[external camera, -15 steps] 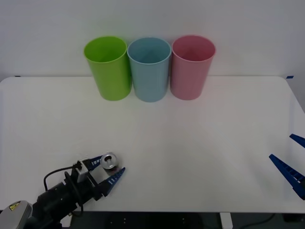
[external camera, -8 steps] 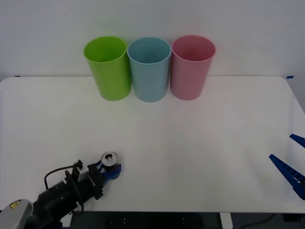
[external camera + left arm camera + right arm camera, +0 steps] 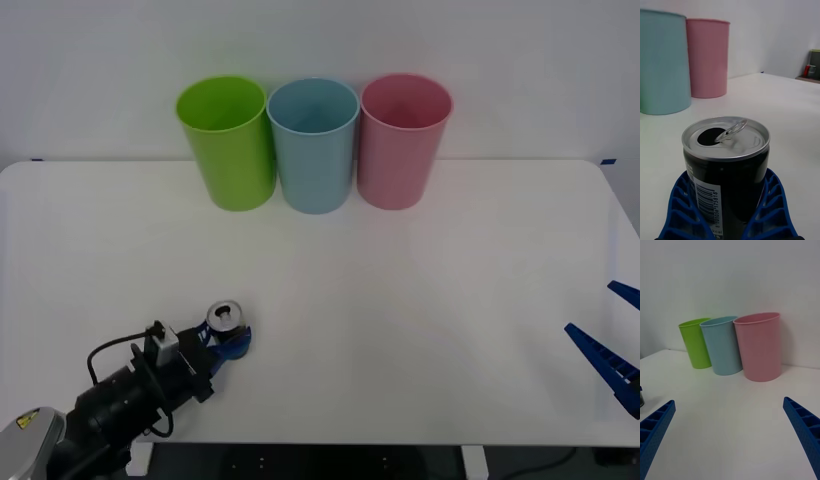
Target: Grasp the object on the table and drop it into the matching bin: aluminum can to the light blue bin, PET bottle to the pink bin.
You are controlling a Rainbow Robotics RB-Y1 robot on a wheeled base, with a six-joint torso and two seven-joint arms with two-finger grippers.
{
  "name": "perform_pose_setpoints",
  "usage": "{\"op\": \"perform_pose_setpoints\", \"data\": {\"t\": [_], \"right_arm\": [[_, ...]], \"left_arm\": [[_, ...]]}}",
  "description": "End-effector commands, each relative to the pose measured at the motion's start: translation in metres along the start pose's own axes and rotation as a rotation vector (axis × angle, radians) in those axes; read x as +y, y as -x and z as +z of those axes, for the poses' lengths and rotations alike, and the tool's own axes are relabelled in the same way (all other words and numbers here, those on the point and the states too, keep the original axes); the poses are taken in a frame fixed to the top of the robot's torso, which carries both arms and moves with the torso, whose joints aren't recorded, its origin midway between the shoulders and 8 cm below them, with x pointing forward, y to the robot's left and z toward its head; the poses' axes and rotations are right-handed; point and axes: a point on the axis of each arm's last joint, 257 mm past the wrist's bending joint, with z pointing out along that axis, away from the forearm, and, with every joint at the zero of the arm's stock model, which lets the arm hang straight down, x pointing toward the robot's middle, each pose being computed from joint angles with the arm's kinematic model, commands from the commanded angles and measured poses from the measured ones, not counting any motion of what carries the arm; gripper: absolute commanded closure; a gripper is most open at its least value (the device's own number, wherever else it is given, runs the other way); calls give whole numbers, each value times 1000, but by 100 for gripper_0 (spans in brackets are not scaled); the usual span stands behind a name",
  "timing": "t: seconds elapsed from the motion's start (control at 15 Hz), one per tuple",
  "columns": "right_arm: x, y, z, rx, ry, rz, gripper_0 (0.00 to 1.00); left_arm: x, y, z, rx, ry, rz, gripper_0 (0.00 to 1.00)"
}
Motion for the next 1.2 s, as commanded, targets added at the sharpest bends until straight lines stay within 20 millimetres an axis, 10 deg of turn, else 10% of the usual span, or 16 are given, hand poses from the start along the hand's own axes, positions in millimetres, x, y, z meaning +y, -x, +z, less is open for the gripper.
{"op": "perform_pose_setpoints", "data": {"t": [0.07, 1.2], "right_arm": [[0, 0, 0, 0, 0, 0, 0], [0, 0, 0, 0, 0, 0, 0]], "left_arm": [[18, 23, -4, -48, 39, 7, 100], [98, 205, 20, -246, 73, -180, 100]]}}
